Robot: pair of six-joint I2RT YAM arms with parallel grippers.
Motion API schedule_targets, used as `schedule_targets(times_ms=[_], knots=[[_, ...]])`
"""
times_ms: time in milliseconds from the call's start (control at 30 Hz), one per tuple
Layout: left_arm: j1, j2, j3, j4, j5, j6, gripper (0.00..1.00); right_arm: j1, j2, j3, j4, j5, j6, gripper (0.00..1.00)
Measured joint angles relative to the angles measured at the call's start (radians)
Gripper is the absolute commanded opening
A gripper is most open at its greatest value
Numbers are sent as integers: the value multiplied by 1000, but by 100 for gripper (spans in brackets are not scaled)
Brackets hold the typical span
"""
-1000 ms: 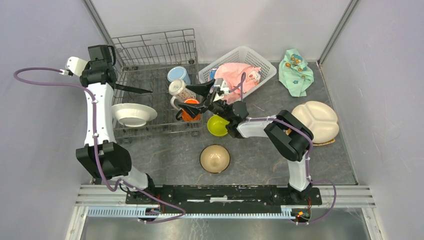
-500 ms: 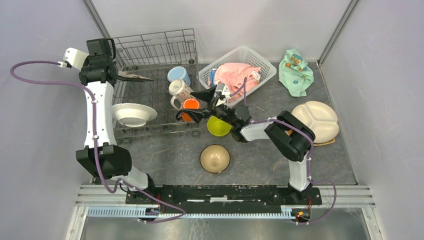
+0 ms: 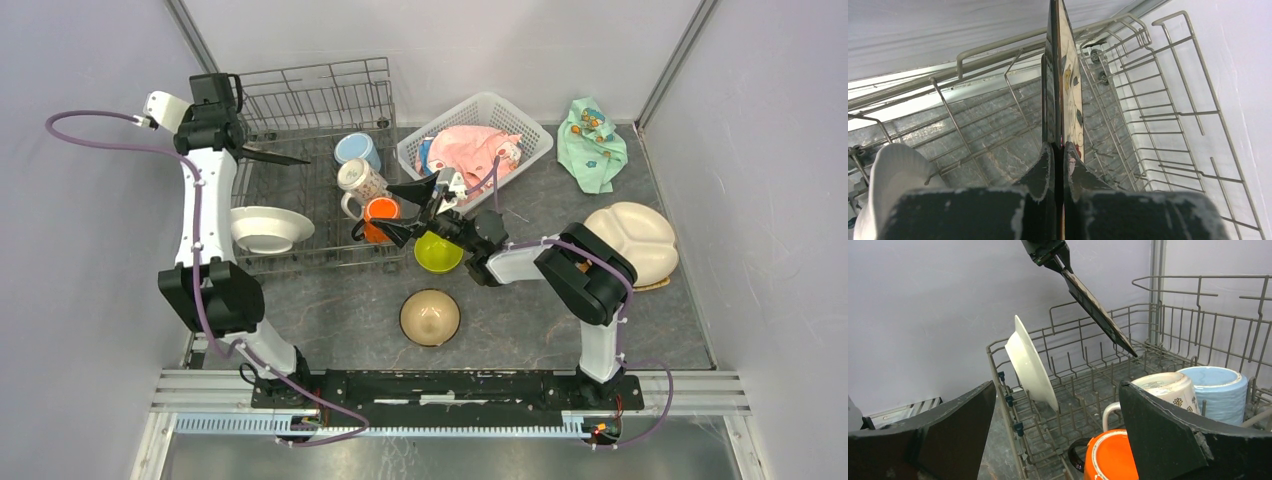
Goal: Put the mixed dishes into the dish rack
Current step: Insert the plate into the dish rack.
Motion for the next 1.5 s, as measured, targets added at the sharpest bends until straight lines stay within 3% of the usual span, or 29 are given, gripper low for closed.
schedule_targets(times_ms=[833, 1500], knots=[[-92, 166, 117, 137, -152, 122, 2, -6, 0, -16, 0, -29, -27, 98], [-92, 263, 166, 103, -187, 52, 2, -8, 0, -16, 0, -47, 10, 98]])
